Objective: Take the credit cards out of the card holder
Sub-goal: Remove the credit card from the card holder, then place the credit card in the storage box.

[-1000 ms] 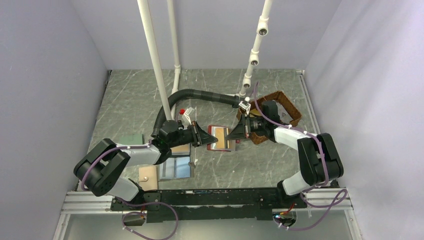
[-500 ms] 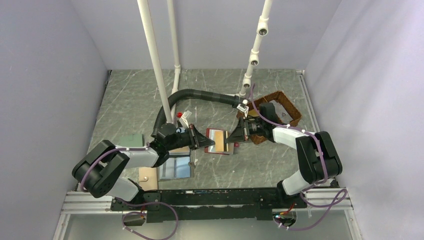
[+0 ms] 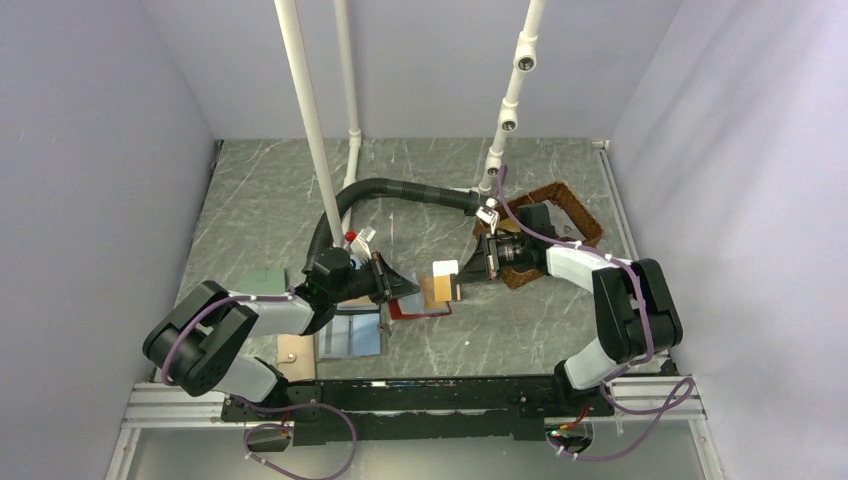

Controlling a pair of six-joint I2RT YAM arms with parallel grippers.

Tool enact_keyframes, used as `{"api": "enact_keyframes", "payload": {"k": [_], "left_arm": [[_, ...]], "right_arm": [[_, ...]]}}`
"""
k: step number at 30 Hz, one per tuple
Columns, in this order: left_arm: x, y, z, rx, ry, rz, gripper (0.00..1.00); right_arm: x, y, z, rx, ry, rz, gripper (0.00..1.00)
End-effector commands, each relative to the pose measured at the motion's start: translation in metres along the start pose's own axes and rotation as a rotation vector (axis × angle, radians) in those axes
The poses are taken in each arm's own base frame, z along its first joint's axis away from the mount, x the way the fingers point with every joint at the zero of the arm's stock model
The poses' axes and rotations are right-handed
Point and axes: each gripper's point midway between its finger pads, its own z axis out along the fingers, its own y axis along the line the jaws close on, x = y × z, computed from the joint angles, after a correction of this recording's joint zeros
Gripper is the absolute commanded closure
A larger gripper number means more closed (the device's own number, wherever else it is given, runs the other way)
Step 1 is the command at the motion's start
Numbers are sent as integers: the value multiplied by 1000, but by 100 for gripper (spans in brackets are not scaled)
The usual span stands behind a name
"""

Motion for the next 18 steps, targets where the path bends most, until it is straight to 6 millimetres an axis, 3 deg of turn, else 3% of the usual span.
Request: {"api": "enact_keyframes", "payload": {"k": [1,5,10,18], "left_arm": [[1,25,-5,-167,21,-32,100],[11,47,-15,-328,94,-29,100],[19,60,-24,-429,153,-34,100],[16,48,-26,-425,169,14,100]], "right_arm": [[-12,10,-12,64,7,-261,100],[-11,18,-20,89,46,-385,100],[-19,27,-37,142,75,-542,100],[-48,19,-93,336,10,-586,100]]}}
